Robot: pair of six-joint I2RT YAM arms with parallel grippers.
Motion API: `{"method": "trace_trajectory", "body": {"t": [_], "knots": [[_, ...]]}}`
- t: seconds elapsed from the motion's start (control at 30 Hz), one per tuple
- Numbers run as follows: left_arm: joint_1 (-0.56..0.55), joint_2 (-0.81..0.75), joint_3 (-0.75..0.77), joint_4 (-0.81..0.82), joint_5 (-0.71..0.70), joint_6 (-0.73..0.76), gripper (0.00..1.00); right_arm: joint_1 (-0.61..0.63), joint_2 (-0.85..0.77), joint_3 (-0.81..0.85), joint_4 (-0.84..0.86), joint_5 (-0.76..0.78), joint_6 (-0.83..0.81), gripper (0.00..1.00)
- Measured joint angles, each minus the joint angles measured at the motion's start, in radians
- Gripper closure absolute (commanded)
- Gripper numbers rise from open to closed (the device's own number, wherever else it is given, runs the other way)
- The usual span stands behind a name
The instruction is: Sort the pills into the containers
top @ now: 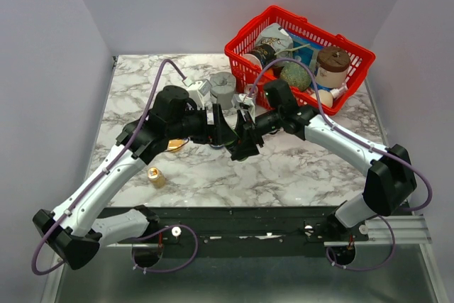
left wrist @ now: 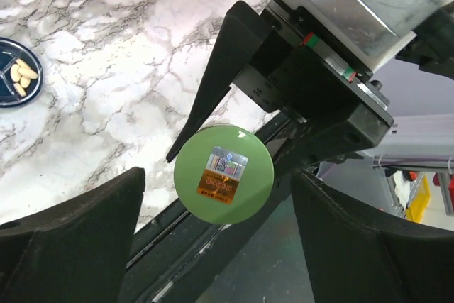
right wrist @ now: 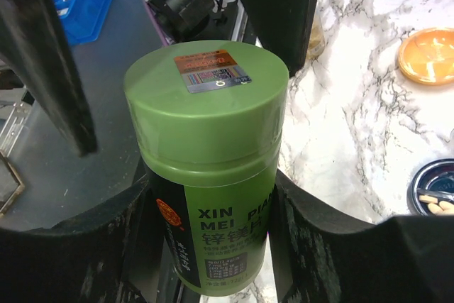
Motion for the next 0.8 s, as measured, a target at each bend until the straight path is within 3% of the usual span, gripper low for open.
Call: {"method": "trace_trajectory", "body": {"t": [0.1,0.13,0.3,0.37,0.47,0.57,0.6,0.7,0.8], "knots": [[-0.013,0.028,0.011,-0.006,-0.010,0.001,0.22,0.000,0.000,0.000,0.000,0.003,0.000,0.89],[-0.013,0.034,0.014,-0.009,-0.011,0.002,0.33,0.000,0.000,0.000,0.000,0.004,0.000,0.89],[-0.019,0.058,0.028,-0.012,-0.009,0.014,0.67,0.000,0.003,0.000,-0.006,0.017,-0.001,0.89],[-0.019,0.064,0.033,-0.016,-0.007,0.018,0.90,0.000,0.005,0.000,-0.007,0.019,-0.001,0.89],[-0.019,0.068,0.034,-0.018,0.003,0.025,0.95,0.000,0.006,0.000,-0.010,0.020,-0.001,0.85],[-0.019,0.069,0.034,-0.019,0.005,0.034,0.97,0.000,0.006,0.000,-0.012,0.024,-0.002,0.63],[-0.019,0.069,0.034,-0.020,0.005,0.037,0.98,0.000,0.006,0.000,-0.012,0.027,-0.002,0.48],[-0.016,0.068,0.034,-0.024,0.005,0.049,1.00,0.000,0.006,0.000,-0.012,0.035,-0.008,0.27],[-0.006,0.060,0.031,-0.034,0.005,0.069,1.00,0.000,0.006,0.000,-0.012,0.042,-0.008,0.13]]}}
